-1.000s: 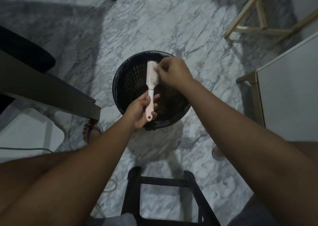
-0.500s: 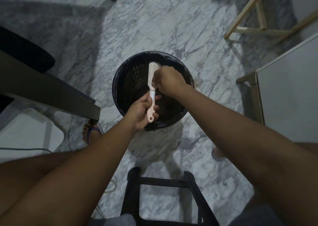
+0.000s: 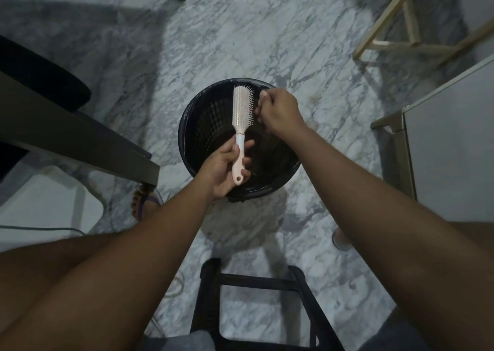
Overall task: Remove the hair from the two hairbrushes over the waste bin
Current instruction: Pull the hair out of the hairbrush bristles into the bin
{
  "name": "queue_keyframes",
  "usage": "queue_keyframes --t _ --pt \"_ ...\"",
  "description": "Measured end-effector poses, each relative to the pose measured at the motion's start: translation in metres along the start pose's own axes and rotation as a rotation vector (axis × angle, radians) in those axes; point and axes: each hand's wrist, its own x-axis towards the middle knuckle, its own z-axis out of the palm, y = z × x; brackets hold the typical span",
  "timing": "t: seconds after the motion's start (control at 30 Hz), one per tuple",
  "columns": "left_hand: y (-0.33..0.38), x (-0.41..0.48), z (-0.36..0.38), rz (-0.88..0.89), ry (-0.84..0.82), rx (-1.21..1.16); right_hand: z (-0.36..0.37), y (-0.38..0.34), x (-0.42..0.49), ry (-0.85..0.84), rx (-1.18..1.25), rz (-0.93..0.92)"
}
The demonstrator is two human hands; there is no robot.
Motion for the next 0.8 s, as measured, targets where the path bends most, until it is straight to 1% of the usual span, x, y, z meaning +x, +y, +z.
queue_keyframes --t 0.13,0.2,0.33,0.6,0.67,0.7,0.73,0.8 --pt "0.001 -0.001 -0.001 0.005 0.004 -0.015 0.000 0.003 0.000 0.079 -0.150 -0.032" --pt "0.003 -0.002 -0.003 0.008 0.001 -0.043 -0.001 0.012 -0.001 0.075 -0.201 0.003" --pt "0.005 -0.003 -0.008 0.015 -0.012 -0.114 0.000 0.038 -0.012 -0.087 -0.474 0.136" --pt "0.004 -0.004 -0.013 0.029 -0.036 -0.185 -0.008 0.042 -0.016 -0.272 -0.671 0.317" --pt "0.006 -0.004 -0.012 0.034 -0.048 -0.200 -0.012 0.044 -0.015 -0.256 -0.665 0.314" --pt "0.007 -0.004 -0.011 0.029 -0.046 -0.185 -0.011 0.044 -0.013 -0.250 -0.610 0.289" --pt "0.007 -0.005 -0.010 0.022 -0.041 -0.158 -0.010 0.042 -0.012 -0.252 -0.509 0.241" --pt "0.006 -0.004 -0.008 0.011 -0.037 -0.105 -0.004 0.032 -0.012 -0.264 -0.123 0.202"
